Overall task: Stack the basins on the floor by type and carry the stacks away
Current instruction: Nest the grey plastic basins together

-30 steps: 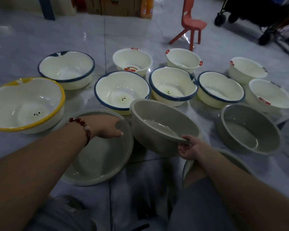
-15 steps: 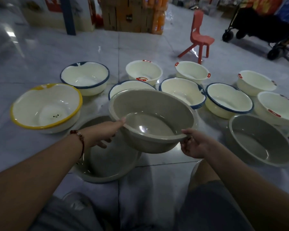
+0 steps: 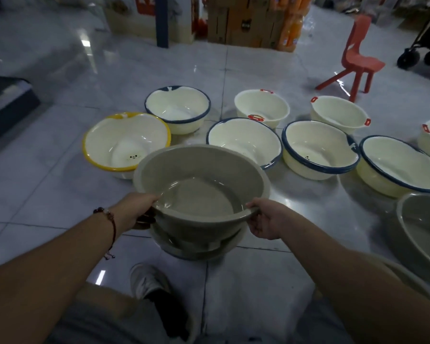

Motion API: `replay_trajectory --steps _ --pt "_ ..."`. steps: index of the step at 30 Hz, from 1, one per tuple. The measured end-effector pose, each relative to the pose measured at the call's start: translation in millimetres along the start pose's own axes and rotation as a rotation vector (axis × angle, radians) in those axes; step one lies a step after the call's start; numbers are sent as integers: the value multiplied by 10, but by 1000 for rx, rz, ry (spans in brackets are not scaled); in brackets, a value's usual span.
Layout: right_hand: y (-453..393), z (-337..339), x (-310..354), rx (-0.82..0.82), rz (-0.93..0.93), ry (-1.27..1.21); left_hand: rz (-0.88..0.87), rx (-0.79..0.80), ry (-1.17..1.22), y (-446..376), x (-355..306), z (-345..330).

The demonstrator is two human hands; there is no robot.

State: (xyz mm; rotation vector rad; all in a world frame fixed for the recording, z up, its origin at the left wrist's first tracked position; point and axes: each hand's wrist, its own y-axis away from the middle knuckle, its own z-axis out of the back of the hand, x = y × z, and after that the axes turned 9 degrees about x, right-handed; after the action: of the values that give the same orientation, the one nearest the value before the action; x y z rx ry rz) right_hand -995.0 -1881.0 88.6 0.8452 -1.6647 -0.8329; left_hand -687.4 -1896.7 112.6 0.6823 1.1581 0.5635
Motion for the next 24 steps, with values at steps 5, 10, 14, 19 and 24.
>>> replay_trajectory --steps 5,10,14,19,24 --pt "-322 -154 -202 -14 -107 -3 121 49 2 -128 281 201" --pt "-388 6 -379 -42 -130 -95 114 53 -36 -290 113 -28" --pt "-270 344 -486 -104 -89 -136 116 106 -164 -485 -34 -434" --pt "-31 1031 -759 -269 -41 -208 146 313 -362 -526 -102 -1087" --pt "185 1590 -1030 -424 7 -177 -70 369 -458 -537 -39 -1675"
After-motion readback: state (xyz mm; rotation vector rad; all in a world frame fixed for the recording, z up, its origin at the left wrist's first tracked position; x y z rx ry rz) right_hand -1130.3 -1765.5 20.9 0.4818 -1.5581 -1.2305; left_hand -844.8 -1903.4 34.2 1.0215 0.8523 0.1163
